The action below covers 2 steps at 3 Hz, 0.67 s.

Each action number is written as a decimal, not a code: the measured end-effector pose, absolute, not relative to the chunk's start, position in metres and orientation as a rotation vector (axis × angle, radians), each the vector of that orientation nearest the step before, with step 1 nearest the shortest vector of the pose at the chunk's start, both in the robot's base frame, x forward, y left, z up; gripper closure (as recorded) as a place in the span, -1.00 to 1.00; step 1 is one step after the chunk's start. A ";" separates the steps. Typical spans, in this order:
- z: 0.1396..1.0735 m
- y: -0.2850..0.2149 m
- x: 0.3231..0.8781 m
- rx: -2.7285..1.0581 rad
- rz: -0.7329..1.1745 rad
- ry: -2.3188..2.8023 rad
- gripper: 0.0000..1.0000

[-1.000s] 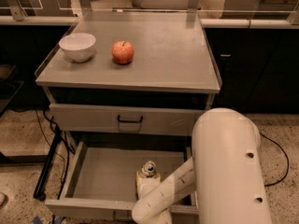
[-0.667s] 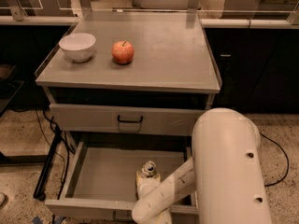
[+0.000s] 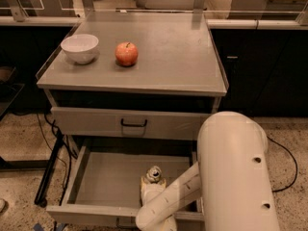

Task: Place 7up can into middle drawer

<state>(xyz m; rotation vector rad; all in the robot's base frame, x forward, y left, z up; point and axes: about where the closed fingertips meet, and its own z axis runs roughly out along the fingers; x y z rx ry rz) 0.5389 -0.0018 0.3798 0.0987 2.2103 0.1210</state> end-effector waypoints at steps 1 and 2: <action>0.380 -0.002 0.539 0.099 0.121 2.210 -1.00; 0.380 -0.002 0.539 0.099 0.121 2.210 -1.00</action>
Offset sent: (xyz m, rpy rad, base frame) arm 0.0000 0.0000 0.0000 0.0000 0.0000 0.0000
